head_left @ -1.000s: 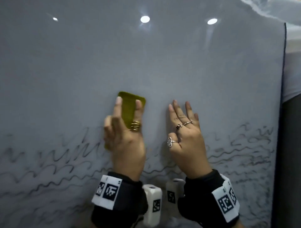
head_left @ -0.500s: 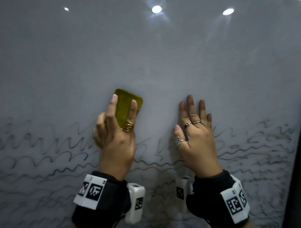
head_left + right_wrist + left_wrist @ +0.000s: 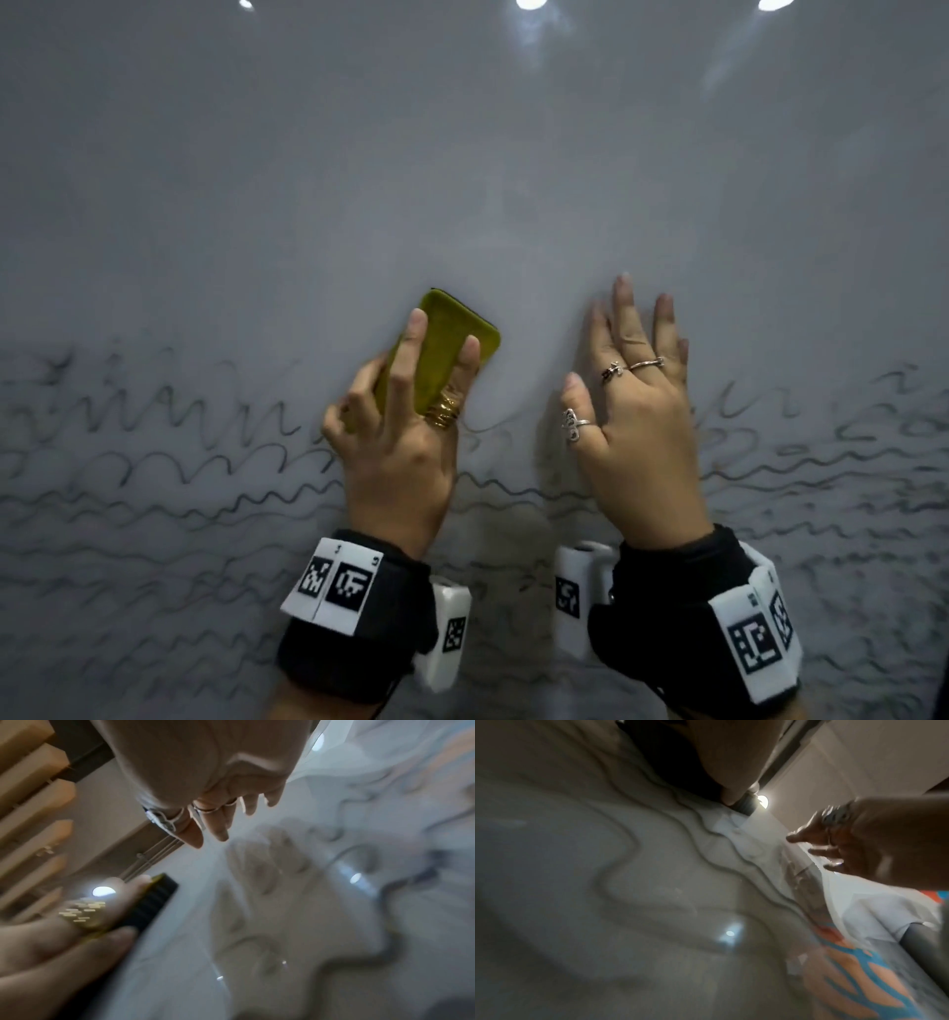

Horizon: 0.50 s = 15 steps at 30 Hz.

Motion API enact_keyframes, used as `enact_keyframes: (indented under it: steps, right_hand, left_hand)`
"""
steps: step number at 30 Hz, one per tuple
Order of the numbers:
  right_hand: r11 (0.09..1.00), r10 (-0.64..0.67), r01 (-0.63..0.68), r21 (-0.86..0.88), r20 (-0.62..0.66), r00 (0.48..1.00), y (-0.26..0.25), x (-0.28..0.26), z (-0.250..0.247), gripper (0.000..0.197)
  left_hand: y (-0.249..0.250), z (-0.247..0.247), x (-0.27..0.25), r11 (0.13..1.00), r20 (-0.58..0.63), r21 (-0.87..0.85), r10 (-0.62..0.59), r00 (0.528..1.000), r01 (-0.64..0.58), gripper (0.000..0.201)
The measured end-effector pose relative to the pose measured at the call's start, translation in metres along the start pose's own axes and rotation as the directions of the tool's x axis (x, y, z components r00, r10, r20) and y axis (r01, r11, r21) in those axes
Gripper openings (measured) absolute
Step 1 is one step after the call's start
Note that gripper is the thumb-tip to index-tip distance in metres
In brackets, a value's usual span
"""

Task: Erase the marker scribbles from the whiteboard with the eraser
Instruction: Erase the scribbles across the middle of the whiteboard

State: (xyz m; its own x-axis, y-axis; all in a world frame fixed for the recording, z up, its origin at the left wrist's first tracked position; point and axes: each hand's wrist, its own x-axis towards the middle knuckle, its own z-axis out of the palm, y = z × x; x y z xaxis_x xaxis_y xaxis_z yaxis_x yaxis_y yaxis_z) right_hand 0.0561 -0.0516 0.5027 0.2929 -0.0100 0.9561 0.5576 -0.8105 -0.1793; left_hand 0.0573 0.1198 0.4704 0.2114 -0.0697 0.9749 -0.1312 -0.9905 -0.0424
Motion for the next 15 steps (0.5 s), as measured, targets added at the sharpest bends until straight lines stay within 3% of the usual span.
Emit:
enact_keyframes:
  steps: [3, 7, 9, 12, 13, 15]
  right_hand:
    - [0.984, -0.129, 0.119, 0.136, 0.062, 0.99, -0.032, -0.003, 0.015, 0.061]
    - [0.957, -0.23, 0.194, 0.214, 0.161, 0.96, -0.062, -0.012, 0.039, 0.066]
    - [0.953, -0.228, 0.187, 0.237, 0.159, 0.961, -0.071, -0.013, 0.046, 0.069]
    - [0.957, -0.173, 0.135, 0.257, 0.13, 0.976, -0.082, -0.008, 0.053, 0.07]
    - [0.958, -0.179, 0.144, 0.249, 0.124, 0.976, -0.088, -0.005, 0.057, 0.07]
    - [0.954, -0.235, 0.202, 0.221, 0.138, 0.962, -0.106, -0.003, 0.072, 0.072]
  left_hand:
    - [-0.029, -0.003, 0.004, 0.99, -0.057, -0.012, -0.14, 0.989, 0.14, 0.059]
    - [-0.052, -0.007, 0.005, 0.911, -0.083, -0.083, -0.411, 0.908, 0.405, 0.052]
    - [-0.033, -0.004, 0.004, 0.922, -0.104, -0.063, -0.388, 0.916, 0.383, 0.053]
    - [-0.04, -0.004, -0.005, 0.986, -0.115, 0.102, -0.117, 0.987, 0.128, 0.054]
    - [-0.065, -0.007, -0.004, 0.982, -0.115, 0.134, -0.122, 0.986, 0.137, 0.057]
    - [-0.126, -0.019, -0.008, 0.94, -0.147, 0.107, -0.308, 0.94, 0.324, 0.058]
